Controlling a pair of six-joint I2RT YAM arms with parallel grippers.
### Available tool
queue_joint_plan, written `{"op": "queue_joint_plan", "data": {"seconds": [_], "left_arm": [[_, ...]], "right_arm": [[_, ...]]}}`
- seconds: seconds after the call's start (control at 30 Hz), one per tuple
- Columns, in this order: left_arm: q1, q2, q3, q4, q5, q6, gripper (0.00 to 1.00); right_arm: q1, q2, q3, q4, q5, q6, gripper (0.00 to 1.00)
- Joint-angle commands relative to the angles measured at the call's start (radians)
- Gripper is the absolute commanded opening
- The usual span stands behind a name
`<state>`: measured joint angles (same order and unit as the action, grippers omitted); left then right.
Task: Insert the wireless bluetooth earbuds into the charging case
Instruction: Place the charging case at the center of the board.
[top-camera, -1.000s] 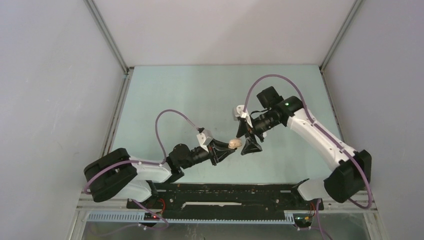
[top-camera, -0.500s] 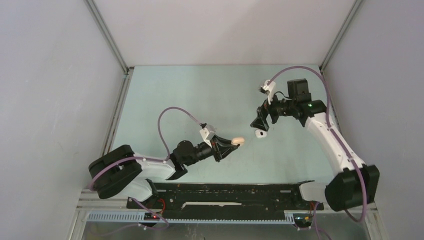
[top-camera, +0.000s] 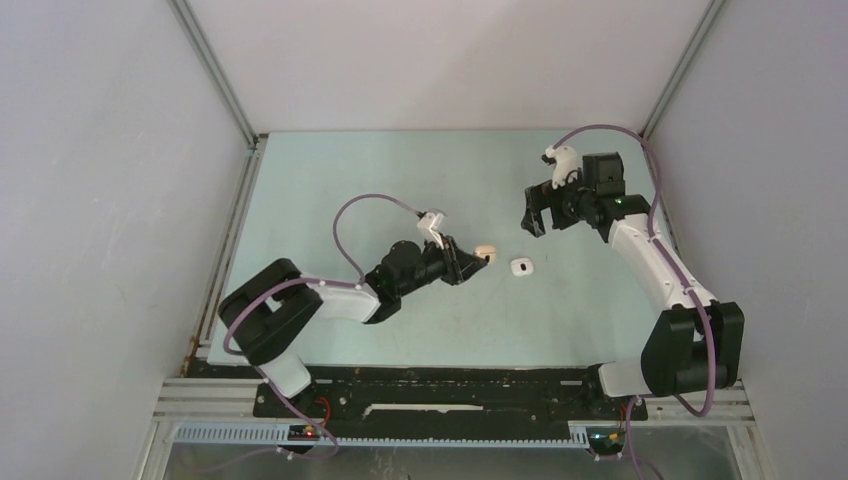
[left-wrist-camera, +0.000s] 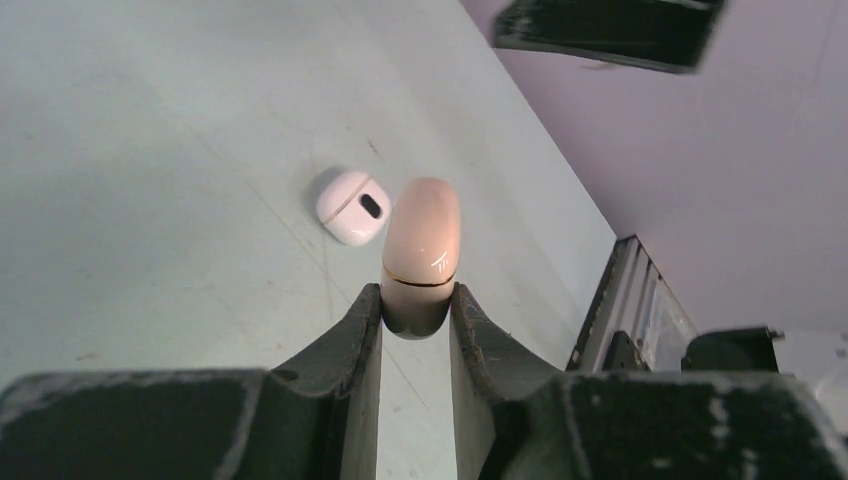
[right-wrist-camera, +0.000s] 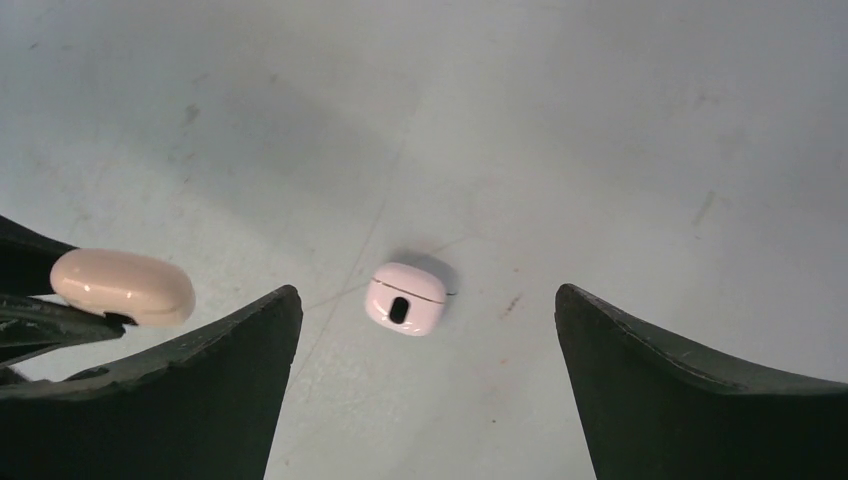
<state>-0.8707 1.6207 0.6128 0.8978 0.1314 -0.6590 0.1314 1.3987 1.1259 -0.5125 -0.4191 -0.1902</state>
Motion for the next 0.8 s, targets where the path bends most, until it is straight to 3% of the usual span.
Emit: {"op": "queue_joint_plan", "data": {"seconds": [0.0, 0.2, 0.33, 0.5, 0.63, 0.7, 0.73, 0.77], "left_arm": [[0.061, 0.103, 0.076, -0.004, 0.080, -0.209, 0.05], [0.107, 0.296, 0.164, 0.058, 0.245, -0.454, 0.05], [0.115, 0.343, 0.193, -0.005, 0.257, -0.482, 0.12], [0.129, 0.331, 0.239, -0.225, 0.254, -0.428, 0.21], [0.137, 0.329, 0.292, -0.389, 0.277, -0.380, 0.35], [0.136, 0.316, 0.299, -0.447, 0.265, -0.357, 0.59], [0.138, 0.306, 0.302, -0.481, 0.258, -0.338, 0.68], [0.139, 0.297, 0.304, -0.509, 0.251, -0.323, 0.70]], "right_arm": [[-0.023, -0.028, 0.010, 0.065, 0.122, 0.077, 1.00], [-0.023, -0.038, 0.010, 0.078, 0.135, 0.092, 1.00], [-0.024, -0.023, 0.010, 0.073, 0.118, 0.081, 1.00], [-0.024, -0.014, 0.010, 0.067, 0.102, 0.075, 1.00], [-0.025, -0.017, 0.011, 0.063, 0.083, 0.074, 1.00], [-0.024, -0.019, 0.010, 0.063, 0.085, 0.075, 1.00], [-0.025, -0.019, 0.010, 0.063, 0.086, 0.076, 1.00], [-0.025, -0.020, 0.010, 0.063, 0.086, 0.074, 1.00]]}}
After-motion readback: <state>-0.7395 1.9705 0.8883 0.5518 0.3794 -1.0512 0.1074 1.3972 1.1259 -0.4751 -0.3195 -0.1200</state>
